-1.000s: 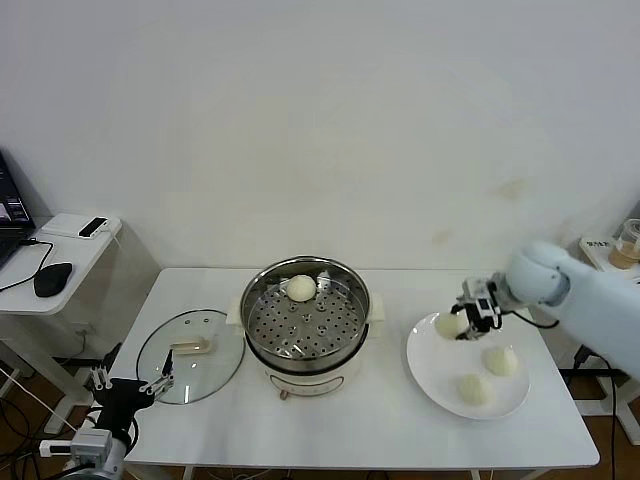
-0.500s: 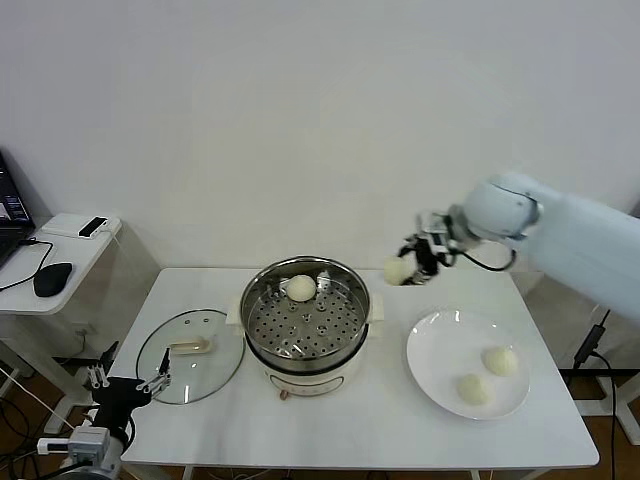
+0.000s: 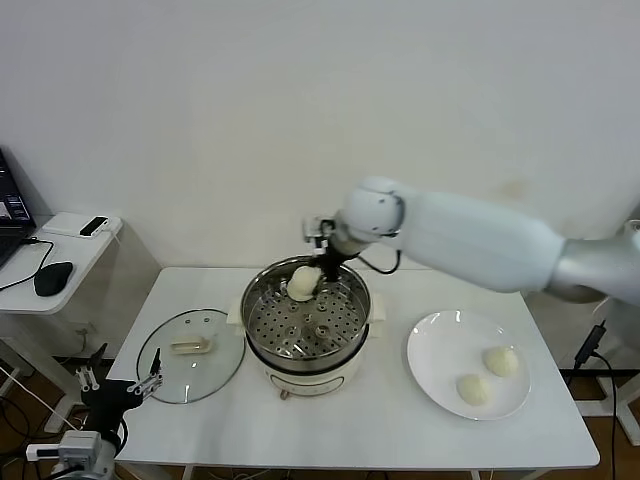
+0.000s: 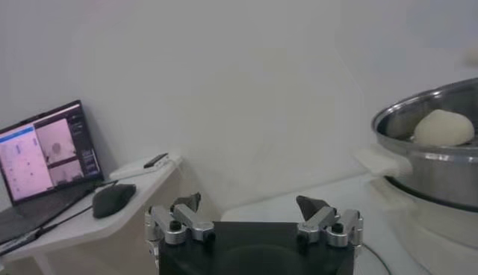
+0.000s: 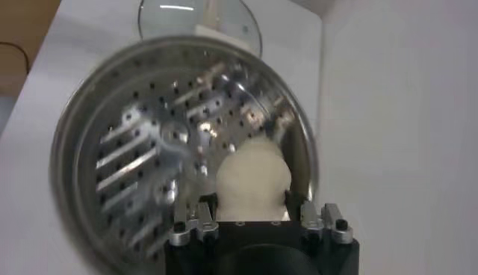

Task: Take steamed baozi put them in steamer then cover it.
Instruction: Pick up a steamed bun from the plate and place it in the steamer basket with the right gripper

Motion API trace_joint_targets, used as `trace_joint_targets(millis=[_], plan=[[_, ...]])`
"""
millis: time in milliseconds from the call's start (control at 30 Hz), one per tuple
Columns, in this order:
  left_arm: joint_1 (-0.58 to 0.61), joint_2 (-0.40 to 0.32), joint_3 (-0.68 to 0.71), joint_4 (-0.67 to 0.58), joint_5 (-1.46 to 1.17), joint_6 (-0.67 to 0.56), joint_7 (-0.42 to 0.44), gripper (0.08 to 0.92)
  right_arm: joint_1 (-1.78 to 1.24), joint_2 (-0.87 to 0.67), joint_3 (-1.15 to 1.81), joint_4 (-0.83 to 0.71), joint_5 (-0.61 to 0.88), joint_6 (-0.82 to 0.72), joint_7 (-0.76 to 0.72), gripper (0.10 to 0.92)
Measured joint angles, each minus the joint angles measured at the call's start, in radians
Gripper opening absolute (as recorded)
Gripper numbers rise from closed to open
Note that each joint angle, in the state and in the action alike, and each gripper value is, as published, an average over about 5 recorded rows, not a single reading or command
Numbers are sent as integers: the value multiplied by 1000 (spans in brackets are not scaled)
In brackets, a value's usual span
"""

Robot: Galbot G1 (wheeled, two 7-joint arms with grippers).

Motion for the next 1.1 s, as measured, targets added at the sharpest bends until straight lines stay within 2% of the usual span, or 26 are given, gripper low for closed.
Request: trace_joint_targets(millis=[333, 667, 767, 933, 1100], plan=[[-4, -8, -9, -3, 0, -1, 0, 823, -61, 162, -14, -129, -3, -36, 20, 577], [-7, -6, -11, 0, -1, -1, 0, 823, -88, 236, -27, -188, -11, -63, 25, 581], [-7, -6, -12, -1, -2, -1, 0, 823, -92, 243, -30, -193, -11, -70, 27, 629], [-7, -5, -12, -3, -3, -1, 0, 823, -88, 244, -30, -191, -8, -75, 19, 767], [-7, -5, -12, -9, -3, -1, 0, 823, -63, 220, -34, -165, -15, -64, -10, 820]])
